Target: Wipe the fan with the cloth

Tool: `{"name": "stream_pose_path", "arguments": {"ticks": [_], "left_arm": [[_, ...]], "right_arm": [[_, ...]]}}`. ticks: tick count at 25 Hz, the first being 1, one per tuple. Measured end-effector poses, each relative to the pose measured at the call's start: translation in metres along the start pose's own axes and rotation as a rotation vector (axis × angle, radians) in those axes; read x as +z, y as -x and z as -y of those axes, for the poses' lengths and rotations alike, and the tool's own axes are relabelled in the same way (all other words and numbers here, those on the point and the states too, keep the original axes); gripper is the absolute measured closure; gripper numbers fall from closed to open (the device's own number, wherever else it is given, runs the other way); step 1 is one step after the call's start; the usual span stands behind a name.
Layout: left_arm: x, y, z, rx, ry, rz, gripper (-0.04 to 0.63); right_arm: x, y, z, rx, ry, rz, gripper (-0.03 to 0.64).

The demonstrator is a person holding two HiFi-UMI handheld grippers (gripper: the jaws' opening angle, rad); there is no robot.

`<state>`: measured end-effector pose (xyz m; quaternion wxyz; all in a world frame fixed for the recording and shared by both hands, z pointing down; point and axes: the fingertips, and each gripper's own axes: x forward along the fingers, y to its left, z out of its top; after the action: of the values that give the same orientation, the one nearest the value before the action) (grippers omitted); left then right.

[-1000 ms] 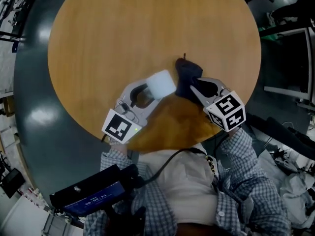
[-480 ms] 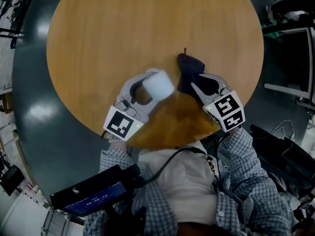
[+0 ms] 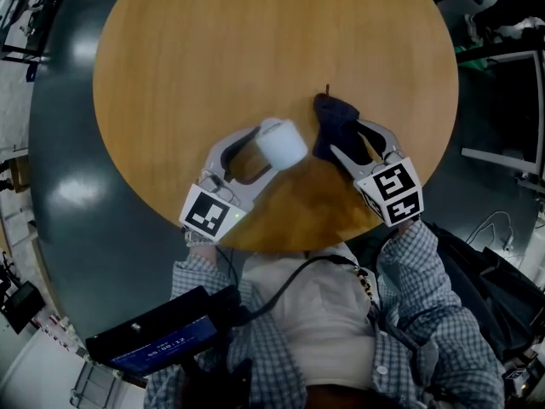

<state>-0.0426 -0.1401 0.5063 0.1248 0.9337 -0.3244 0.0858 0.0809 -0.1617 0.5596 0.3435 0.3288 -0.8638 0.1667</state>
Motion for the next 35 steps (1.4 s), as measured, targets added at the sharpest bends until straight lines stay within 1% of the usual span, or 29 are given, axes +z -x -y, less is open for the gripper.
{"name": "stream_pose_path", "arguments": {"ticks": [4,6,8,14,15,17,18,21,24,28,31,35], "left_arm": [[0.012,0.024,0.003,0.034,0.025,-0.002,0.344],[0.023,0.036,0.005,0.059,0.055,0.013,0.364],[0.033,0.047,0.006,0.082,0.068,0.031,0.382],[0.065,0.073,0.02,0.116,0.068,0.095,0.467],[0.071,0.076,0.023,0.122,0.067,0.107,0.485],[0.084,0.081,0.028,0.136,0.061,0.13,0.513],[0.091,0.084,0.03,0.141,0.058,0.142,0.531],[0.111,0.099,0.034,0.145,0.055,0.171,0.556],[0.112,0.106,0.032,0.142,0.056,0.186,0.594],[0.11,0.105,0.031,0.145,0.06,0.193,0.595],[0.113,0.102,0.029,0.146,0.049,0.194,0.595],[0.119,0.101,0.025,0.152,0.064,0.225,0.595]], "right_arm": [[0.02,0.023,0.0,-0.035,-0.007,0.058,0.381],[0.031,0.038,0.0,-0.059,-0.016,0.1,0.419],[0.039,0.052,0.0,-0.085,-0.034,0.143,0.447],[0.056,0.089,-0.013,-0.135,-0.099,0.26,0.56],[0.057,0.095,-0.016,-0.144,-0.108,0.279,0.569],[0.064,0.108,-0.02,-0.166,-0.113,0.325,0.612],[0.069,0.116,-0.023,-0.177,-0.113,0.35,0.614],[0.086,0.131,-0.035,-0.19,-0.131,0.411,0.614],[0.09,0.128,-0.041,-0.176,-0.15,0.444,0.614],[0.092,0.125,-0.041,-0.155,-0.159,0.478,0.614],[0.096,0.126,-0.037,-0.16,-0.154,0.491,0.614],[0.102,0.13,-0.033,-0.17,-0.138,0.501,0.614]]}}
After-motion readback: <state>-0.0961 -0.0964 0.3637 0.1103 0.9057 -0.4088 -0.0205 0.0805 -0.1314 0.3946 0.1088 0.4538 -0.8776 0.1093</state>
